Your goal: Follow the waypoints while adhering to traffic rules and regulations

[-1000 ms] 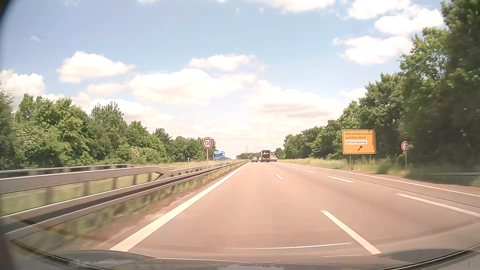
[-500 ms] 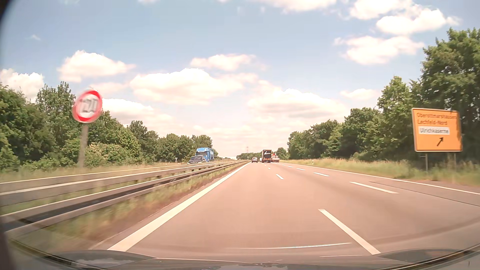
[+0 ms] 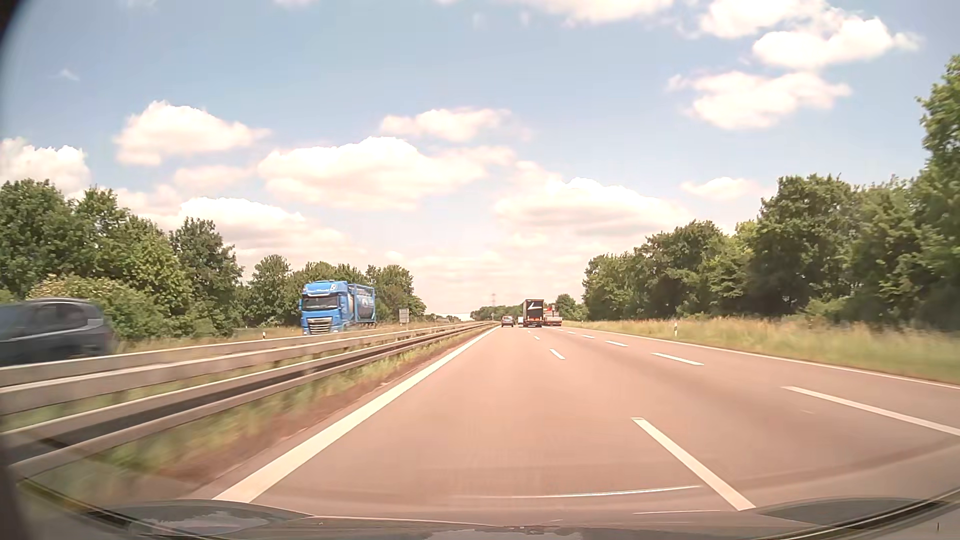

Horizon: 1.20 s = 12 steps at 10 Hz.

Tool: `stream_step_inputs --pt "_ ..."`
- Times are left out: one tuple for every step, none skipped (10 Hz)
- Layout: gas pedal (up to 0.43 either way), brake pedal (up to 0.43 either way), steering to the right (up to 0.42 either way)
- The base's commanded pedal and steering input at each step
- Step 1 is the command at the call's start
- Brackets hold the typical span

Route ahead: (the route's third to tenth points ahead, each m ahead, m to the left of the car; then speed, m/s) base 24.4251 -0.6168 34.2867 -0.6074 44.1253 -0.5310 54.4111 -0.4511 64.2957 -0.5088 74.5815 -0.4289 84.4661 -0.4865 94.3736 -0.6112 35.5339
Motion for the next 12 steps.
stream_step_inputs --pt "0.311 0.006 0.0" --pt "0.311 0.006 -0.001" --pt "0.311 0.012 -0.001" --pt "0.311 0.012 0.0" --pt "0.311 0.012 -0.001" --pt "0.311 0.012 -0.001" --pt "0.319 0.012 -0.001" --pt "0.331 0.006 -0.001" --pt "0.331 0.012 -0.001" --pt "0.331 0.012 -0.001" --pt "0.339 0.012 -0.001" --pt "0.339 0.012 -0.001"
